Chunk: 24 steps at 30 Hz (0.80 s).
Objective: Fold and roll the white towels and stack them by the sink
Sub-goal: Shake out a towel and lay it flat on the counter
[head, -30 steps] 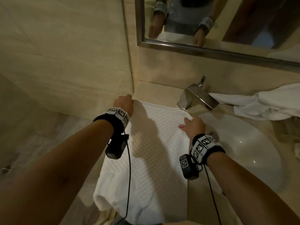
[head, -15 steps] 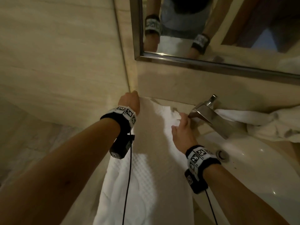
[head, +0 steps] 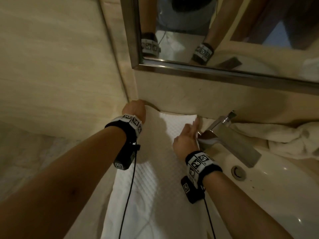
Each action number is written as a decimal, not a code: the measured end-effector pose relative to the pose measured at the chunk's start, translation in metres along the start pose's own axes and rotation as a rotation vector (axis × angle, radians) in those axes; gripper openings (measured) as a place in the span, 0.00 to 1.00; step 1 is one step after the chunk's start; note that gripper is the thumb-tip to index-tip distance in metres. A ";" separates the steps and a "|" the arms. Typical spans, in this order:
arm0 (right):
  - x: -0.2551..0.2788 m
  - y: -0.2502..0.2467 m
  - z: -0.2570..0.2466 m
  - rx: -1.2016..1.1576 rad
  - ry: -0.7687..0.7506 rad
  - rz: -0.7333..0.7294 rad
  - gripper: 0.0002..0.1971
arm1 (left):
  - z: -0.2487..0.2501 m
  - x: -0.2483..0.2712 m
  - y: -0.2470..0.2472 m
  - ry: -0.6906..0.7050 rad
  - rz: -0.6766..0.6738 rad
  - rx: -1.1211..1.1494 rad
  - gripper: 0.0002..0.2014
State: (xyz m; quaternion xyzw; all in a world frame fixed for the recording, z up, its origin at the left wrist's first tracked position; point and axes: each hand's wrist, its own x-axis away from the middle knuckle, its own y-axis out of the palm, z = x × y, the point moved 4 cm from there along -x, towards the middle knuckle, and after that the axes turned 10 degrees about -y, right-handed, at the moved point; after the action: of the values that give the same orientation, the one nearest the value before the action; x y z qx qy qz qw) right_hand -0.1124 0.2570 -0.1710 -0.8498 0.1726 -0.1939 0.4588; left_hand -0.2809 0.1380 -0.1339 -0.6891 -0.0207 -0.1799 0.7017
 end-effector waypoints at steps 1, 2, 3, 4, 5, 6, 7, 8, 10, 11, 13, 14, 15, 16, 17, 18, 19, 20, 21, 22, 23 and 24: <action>-0.002 -0.001 0.001 -0.030 -0.007 0.030 0.30 | 0.000 -0.003 0.001 -0.006 -0.011 -0.010 0.16; -0.003 0.001 0.001 -0.058 -0.018 0.023 0.31 | -0.001 -0.007 0.003 -0.012 -0.013 -0.021 0.16; -0.006 0.001 0.003 -0.087 -0.035 0.002 0.31 | -0.002 -0.011 0.005 -0.021 -0.009 -0.031 0.16; -0.009 0.000 0.004 -0.118 -0.029 -0.011 0.32 | -0.003 -0.014 0.008 -0.031 -0.004 -0.039 0.16; -0.011 0.000 0.005 -0.125 -0.026 -0.022 0.32 | -0.005 -0.016 0.012 -0.043 -0.003 -0.040 0.17; -0.011 0.001 0.005 -0.115 -0.030 -0.038 0.33 | -0.006 -0.018 0.015 -0.053 -0.001 -0.038 0.17; -0.011 0.000 0.005 -0.109 -0.028 -0.042 0.33 | -0.006 -0.019 0.017 -0.060 0.003 -0.030 0.16; -0.011 0.001 0.006 -0.108 -0.037 -0.028 0.33 | -0.005 -0.020 0.019 -0.064 0.010 -0.022 0.16; -0.011 0.003 0.002 -0.004 -0.086 -0.023 0.31 | -0.005 -0.023 0.021 -0.077 0.028 0.021 0.16; -0.012 0.004 0.001 0.023 -0.102 -0.025 0.30 | -0.007 -0.022 0.023 -0.090 0.033 0.066 0.15; -0.013 0.001 0.001 -0.066 -0.079 0.040 0.33 | -0.009 -0.020 0.026 -0.128 0.037 0.215 0.16; -0.013 0.000 0.002 -0.115 -0.102 0.080 0.35 | -0.009 -0.015 0.027 -0.136 0.031 0.268 0.19; -0.012 -0.002 0.001 -0.141 -0.152 0.121 0.35 | -0.007 -0.010 0.028 -0.120 0.027 0.284 0.22; -0.011 -0.003 0.000 -0.129 -0.204 0.156 0.35 | -0.002 -0.005 0.030 -0.077 0.031 0.236 0.26; -0.009 -0.005 -0.002 -0.100 -0.263 0.176 0.35 | 0.002 0.002 0.033 -0.023 0.045 0.144 0.27; -0.007 -0.004 -0.005 -0.062 -0.312 0.193 0.35 | 0.006 0.010 0.035 0.025 0.070 0.054 0.29; -0.005 -0.004 -0.008 -0.024 -0.342 0.191 0.35 | 0.010 0.019 0.036 0.054 0.093 -0.017 0.31; -0.003 -0.001 -0.012 0.012 -0.350 0.169 0.33 | 0.013 0.027 0.039 0.072 0.104 -0.080 0.33; 0.000 0.003 -0.014 0.051 -0.336 0.127 0.33 | 0.015 0.036 0.044 0.090 0.111 -0.135 0.35; 0.003 0.009 -0.014 0.102 -0.293 0.077 0.34 | 0.016 0.045 0.051 0.104 0.110 -0.176 0.37; 0.005 0.014 -0.012 0.144 -0.227 0.021 0.35 | 0.017 0.055 0.061 0.113 0.104 -0.180 0.39; 0.007 0.018 -0.009 0.151 -0.152 -0.024 0.36 | 0.016 0.065 0.070 0.113 0.095 -0.139 0.40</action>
State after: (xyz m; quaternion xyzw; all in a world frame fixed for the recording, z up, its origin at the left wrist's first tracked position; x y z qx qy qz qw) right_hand -0.1126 0.2376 -0.1800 -0.8270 0.1118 -0.1466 0.5312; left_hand -0.1969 0.1381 -0.1824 -0.7251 0.0642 -0.1862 0.6598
